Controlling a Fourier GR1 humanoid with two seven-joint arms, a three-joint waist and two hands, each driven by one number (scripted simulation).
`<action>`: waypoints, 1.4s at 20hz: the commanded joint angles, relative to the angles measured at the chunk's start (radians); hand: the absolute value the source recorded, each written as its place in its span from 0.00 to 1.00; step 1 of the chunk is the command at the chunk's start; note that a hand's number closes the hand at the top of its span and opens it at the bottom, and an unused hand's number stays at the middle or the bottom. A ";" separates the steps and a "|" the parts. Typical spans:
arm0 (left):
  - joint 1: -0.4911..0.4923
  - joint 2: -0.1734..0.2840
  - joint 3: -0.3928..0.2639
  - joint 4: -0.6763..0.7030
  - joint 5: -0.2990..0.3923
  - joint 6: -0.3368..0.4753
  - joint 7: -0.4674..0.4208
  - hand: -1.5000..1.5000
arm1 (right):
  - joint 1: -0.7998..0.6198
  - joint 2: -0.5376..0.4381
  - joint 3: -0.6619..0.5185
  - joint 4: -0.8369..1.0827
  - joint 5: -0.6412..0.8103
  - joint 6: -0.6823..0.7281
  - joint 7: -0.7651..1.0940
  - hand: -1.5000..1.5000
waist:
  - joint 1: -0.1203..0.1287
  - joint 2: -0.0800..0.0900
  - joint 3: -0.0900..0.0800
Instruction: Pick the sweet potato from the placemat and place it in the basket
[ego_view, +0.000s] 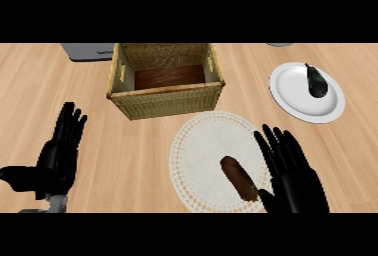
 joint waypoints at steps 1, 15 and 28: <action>0.022 0.000 -0.009 -0.019 0.001 -0.003 0.005 0.50 | 0.072 0.009 0.072 -0.091 0.162 0.198 0.172 0.00 | 0.005 0.002 0.000; -0.037 -0.032 -0.056 -0.014 -0.027 -0.028 0.009 0.50 | 0.074 0.406 0.470 -0.231 0.537 0.918 0.616 0.00 | 0.102 0.041 0.013; 0.003 -0.031 -0.036 -0.068 -0.038 -0.045 0.007 0.50 | 0.147 0.408 0.389 -0.198 0.549 0.847 0.558 0.00 | 0.117 0.044 0.016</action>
